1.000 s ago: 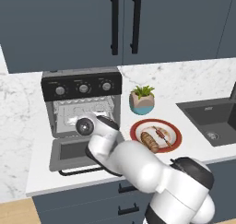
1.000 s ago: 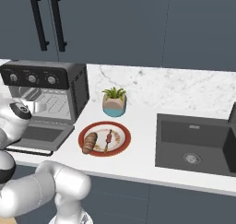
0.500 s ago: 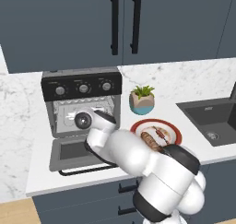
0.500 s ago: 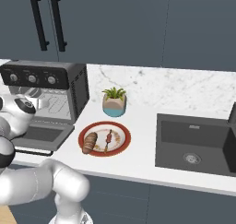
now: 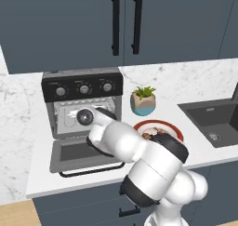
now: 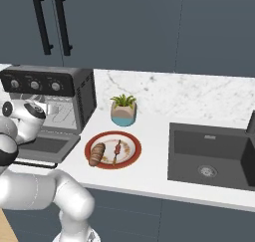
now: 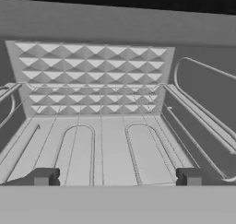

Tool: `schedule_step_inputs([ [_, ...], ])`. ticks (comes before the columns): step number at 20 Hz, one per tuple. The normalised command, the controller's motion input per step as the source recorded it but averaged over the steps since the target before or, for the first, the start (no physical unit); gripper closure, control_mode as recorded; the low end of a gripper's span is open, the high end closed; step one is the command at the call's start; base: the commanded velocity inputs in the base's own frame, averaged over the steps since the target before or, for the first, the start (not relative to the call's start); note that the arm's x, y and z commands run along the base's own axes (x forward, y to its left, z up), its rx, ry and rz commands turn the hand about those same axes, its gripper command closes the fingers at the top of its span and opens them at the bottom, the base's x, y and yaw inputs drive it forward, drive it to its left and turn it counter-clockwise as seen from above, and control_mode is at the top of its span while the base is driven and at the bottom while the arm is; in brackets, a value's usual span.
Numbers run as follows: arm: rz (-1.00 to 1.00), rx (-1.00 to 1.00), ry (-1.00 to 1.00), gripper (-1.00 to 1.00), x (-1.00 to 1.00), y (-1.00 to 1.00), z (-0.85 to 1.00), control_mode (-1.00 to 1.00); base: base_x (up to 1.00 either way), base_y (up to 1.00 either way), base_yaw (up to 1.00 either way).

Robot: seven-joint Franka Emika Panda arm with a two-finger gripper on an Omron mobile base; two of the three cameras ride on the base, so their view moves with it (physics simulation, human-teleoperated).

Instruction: Pick up the kebab skewer and baguette bread, and place them inside the toaster oven. Close the toaster oven door and start by setting the timer.

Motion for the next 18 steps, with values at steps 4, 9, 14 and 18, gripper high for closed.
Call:
schedule_step_inputs([
  [4, 0.00, 0.00, -0.05, -1.00, 0.26, 0.00, -0.34, -1.00, 0.00, 0.00, 0.00],
  [9, 0.00, 0.01, -0.02, -1.00, 0.16, 0.02, -0.26, -1.00, 0.00, 0.00, 0.00],
  [14, 0.00, 0.00, 0.01, -1.00, 0.21, 0.00, 0.00, -1.00, 0.00, 0.00, 0.00],
  [18, 0.02, 0.00, 0.06, -1.00, 0.03, 0.00, -0.20, -1.00, 0.00, 0.00, 0.00],
])
